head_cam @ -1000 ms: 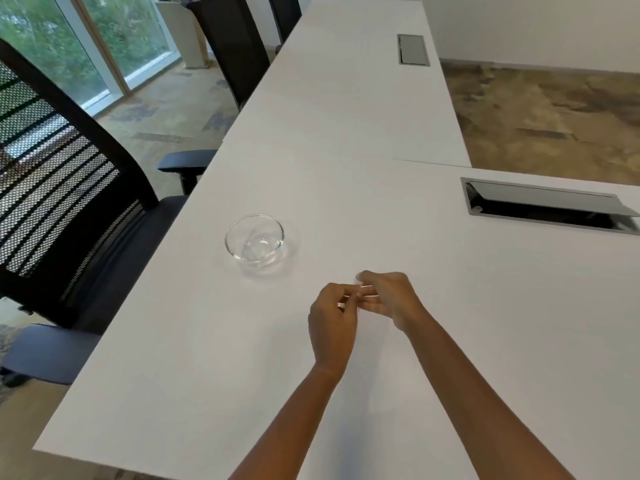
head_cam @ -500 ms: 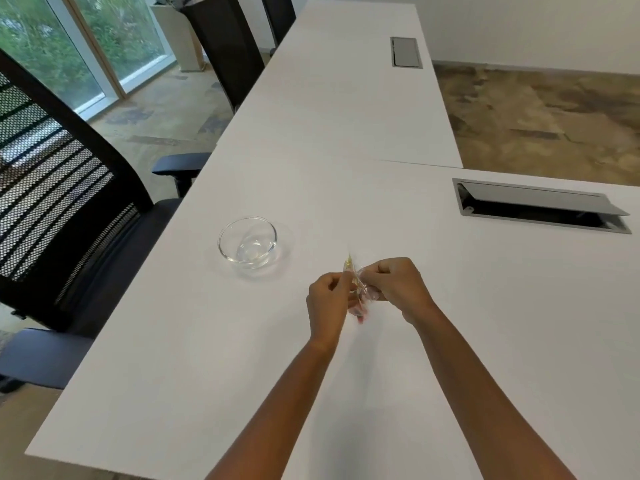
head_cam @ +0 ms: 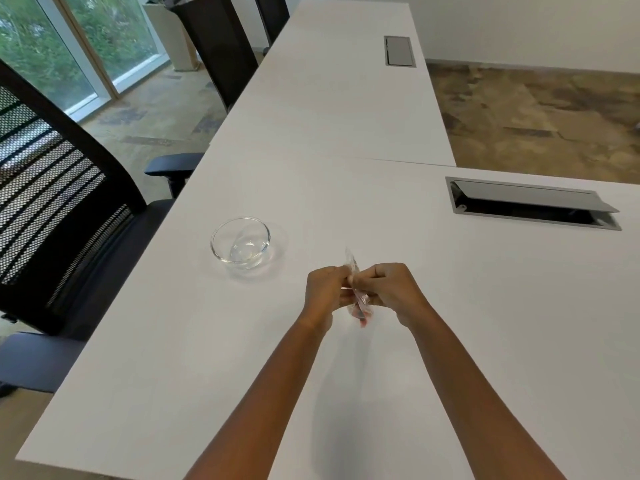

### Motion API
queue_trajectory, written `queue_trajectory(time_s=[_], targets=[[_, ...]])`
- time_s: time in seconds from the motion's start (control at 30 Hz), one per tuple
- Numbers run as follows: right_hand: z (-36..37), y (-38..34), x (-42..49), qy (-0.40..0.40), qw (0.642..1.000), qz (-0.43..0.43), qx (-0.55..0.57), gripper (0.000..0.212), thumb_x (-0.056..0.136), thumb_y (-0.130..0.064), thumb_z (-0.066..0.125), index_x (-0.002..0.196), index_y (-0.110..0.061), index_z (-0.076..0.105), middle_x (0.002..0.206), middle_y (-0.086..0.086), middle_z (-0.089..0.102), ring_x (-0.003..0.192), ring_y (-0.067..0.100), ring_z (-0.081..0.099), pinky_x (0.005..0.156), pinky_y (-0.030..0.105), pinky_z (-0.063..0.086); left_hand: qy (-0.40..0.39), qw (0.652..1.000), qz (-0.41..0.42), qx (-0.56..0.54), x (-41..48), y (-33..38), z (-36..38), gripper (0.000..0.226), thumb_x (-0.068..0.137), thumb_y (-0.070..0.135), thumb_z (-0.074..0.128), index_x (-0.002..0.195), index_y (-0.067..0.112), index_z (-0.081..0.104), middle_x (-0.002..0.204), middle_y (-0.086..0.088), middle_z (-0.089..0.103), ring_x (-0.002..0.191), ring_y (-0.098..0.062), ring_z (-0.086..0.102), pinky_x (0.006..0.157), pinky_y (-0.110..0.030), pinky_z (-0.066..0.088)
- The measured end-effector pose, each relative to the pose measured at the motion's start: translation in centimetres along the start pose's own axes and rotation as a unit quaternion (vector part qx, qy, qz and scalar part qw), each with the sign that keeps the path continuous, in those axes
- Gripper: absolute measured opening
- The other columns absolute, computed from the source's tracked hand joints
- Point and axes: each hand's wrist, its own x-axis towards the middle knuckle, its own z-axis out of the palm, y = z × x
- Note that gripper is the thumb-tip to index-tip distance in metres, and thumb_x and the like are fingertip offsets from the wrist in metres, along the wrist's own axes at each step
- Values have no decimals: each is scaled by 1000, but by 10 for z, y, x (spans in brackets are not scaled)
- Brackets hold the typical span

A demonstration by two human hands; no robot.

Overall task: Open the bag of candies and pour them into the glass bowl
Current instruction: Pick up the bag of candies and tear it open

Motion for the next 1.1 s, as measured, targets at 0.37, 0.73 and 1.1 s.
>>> queue_trajectory(time_s=[0.37, 0.73, 1.1], targets=[[12, 6, -4, 125, 990, -21, -60, 17, 81, -19, 63, 92, -7, 61, 73, 4, 63, 68, 22, 63, 71, 31, 54, 29, 984, 111, 137, 4, -4, 0, 30, 78, 1, 51, 49, 9, 56, 54, -9, 58, 64, -31, 59, 76, -56, 55], [14, 3, -4, 176, 975, -81, -112, 13, 77, -5, 57, 68, -2, 65, 61, 4, 62, 60, 21, 60, 57, 24, 47, 59, 960, 153, 225, -3, 0, 2, 19, 80, 6, 55, 68, -8, 61, 66, -22, 67, 62, -33, 66, 69, -43, 57], [9, 5, -6, 197, 961, -98, -168, 12, 76, -5, 56, 69, 0, 64, 61, 5, 61, 64, 25, 63, 65, 33, 51, 128, 915, 185, 336, -11, 0, 5, 13, 78, 11, 53, 68, 3, 57, 66, -7, 60, 56, -17, 47, 49, -22, 33]])
